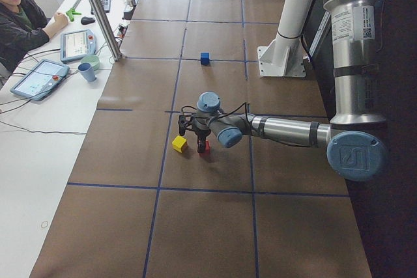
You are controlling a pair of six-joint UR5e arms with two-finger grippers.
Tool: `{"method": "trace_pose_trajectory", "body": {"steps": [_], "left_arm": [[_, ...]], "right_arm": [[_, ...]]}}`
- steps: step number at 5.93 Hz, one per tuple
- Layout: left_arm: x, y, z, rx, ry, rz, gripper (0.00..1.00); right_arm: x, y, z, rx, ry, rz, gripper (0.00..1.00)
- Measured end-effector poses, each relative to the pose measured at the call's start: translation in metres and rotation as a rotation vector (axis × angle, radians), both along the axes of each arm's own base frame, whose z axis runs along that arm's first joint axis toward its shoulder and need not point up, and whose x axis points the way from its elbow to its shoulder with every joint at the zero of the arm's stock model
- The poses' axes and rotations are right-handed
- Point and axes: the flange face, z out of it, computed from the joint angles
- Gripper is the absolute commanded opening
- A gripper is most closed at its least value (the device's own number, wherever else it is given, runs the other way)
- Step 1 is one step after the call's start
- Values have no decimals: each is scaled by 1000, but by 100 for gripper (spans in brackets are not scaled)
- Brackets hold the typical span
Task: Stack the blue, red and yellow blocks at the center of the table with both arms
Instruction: 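Reach the left gripper down and grasp the red block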
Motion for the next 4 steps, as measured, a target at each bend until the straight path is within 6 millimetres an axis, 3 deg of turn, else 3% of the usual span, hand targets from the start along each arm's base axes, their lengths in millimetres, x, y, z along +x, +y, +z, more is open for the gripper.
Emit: {"method": "trace_pose_trajectory", "body": {"steps": [2,3,4], "left_arm": [[13,5,16,-23,-23,23,100],[23,7,22,-30,-29,42,83],[29,9,25,-34,-34,56,10]], "right_arm": [[0,1,2,-4,0,0,100],[0,1,3,-5,0,-1,100],[0,1,3,-5,1,-1,100]]}}
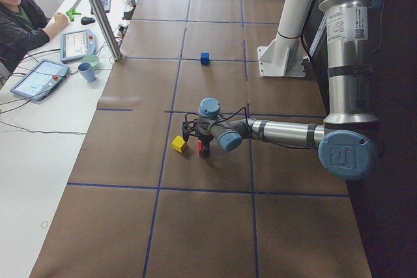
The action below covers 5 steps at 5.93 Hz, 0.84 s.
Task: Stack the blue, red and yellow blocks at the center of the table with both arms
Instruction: 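Reach the left gripper down and grasp the red block, then carry the red block with the left gripper above the blue block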
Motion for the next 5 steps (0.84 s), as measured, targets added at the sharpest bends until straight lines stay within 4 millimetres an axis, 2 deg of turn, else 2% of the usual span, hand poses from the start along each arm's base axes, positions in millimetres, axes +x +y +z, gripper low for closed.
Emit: {"method": "trace_pose_trajectory", "body": {"steps": [1,3,4,5], "left_arm": [[3,1,2,-2,-3,8,0],[5,0,-6,8,4,13,0],[8,-4,-25,21,15,14,0],[19,-16,-64,46,35,15,0]], "right_arm": [[0,0,0,-1,0,0,100],[0,0,0,-2,0,1,100],[0,1,1,-2,0,1,100],[0,1,1,-3,0,1,100]]}}
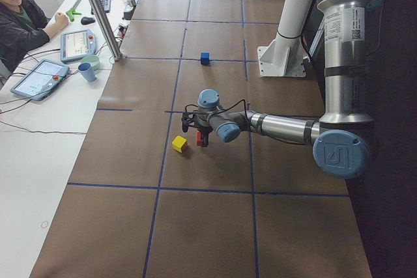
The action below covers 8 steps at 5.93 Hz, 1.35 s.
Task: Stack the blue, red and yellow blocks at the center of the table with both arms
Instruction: 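Carry the red block with the left gripper above the blue block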
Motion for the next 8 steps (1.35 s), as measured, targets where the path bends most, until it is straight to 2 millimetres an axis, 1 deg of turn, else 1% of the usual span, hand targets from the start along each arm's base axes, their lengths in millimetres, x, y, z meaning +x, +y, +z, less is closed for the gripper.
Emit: {"method": "trace_pose_trajectory", "body": {"steps": [1,2,3,4,5,6,7,8], "left_arm": [[19,-17,-54,51,39,5,0],[49,-28,-104,105,81,31,0],[93,-35,-159,124,99,74,0],[139,-44,-228,113,66,98,0],[186,-39,-298,110,9,114,0],[225,-29,-350,101,-14,115,0],[266,-28,-388,78,-23,88,0],[309,-28,-411,63,-48,70,1]], "right_arm": [[0,0,1,-1,0,0,100],[0,0,1,-3,0,0,100],[0,0,2,-4,0,0,100],[0,0,3,-5,0,0,100],[0,1,3,-7,0,0,100],[0,1,4,-7,0,0,100],[0,1,4,-8,0,0,100],[0,1,4,-9,0,0,100]]}}
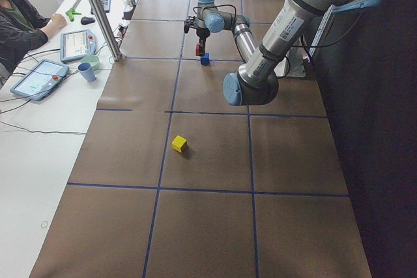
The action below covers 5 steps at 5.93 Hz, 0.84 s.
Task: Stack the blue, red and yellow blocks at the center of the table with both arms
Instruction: 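Carry the red block with the left gripper above the blue block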
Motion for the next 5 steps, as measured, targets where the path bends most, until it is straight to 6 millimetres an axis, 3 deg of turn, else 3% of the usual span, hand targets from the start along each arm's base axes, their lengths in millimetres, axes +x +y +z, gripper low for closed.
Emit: {"method": "trace_pose_trajectory", "body": {"steps": [1,2,5], "left_arm": [[31,4,-9,-11,-22,0,1],[45,10,-13,-14,-30,7,1],[51,12,-10,-14,-38,17,3]], "right_arm": [[0,0,0,-1,0,0,100],[0,0,1,-2,0,0,100],[0,0,3,-6,0,0,100]]}}
